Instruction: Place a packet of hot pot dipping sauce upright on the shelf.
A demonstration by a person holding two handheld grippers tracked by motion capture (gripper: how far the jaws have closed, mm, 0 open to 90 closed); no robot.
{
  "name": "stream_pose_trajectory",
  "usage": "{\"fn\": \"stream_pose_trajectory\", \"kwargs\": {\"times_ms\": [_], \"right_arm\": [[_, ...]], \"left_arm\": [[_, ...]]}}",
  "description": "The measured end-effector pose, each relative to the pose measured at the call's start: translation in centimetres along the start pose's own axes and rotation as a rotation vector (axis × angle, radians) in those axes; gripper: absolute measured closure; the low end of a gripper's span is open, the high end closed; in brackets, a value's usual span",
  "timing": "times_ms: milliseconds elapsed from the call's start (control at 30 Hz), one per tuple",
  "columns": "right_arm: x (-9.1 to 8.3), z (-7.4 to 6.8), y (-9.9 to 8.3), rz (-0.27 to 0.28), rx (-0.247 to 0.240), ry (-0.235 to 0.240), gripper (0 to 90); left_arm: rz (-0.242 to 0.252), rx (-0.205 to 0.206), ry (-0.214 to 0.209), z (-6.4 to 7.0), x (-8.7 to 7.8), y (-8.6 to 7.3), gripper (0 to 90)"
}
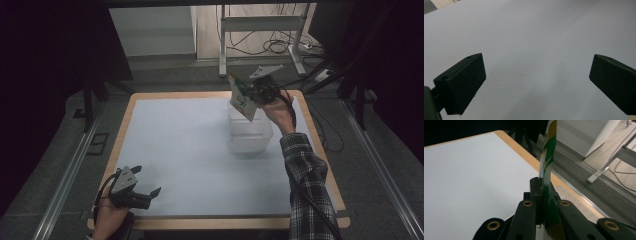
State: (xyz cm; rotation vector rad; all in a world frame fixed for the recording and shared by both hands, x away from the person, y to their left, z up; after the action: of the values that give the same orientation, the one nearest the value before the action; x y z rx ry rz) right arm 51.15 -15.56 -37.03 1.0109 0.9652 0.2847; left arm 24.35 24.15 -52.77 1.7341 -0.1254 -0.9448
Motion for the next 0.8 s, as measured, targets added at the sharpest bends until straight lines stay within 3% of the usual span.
{"fn": "stream_pose_trajectory", "kwargs": {"times_ms": [433, 800], "right_arm": [[-1.3, -0.4, -0.7, 0.014, -0.041, 0.068, 89.2], [-0.5, 0.4, -2.3, -0.058, -0.025, 0.058, 89.1]], "left_arm": [[-0.005, 0.001, 0.000, 0.1, 0.1, 0.0, 0.5], [-0.002, 0.000, 0.005, 0.0, 0.0, 0.0, 0.5]]}}
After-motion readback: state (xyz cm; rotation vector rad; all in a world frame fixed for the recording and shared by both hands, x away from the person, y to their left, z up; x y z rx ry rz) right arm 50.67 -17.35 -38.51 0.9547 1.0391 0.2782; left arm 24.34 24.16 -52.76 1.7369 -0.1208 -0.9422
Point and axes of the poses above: each handheld gripper's, and its own axes: x roughly forward along the jaws, y roughly out of its top, z roughly to its right, the point moved 1 cm from there along x, roughly forward along the jaws
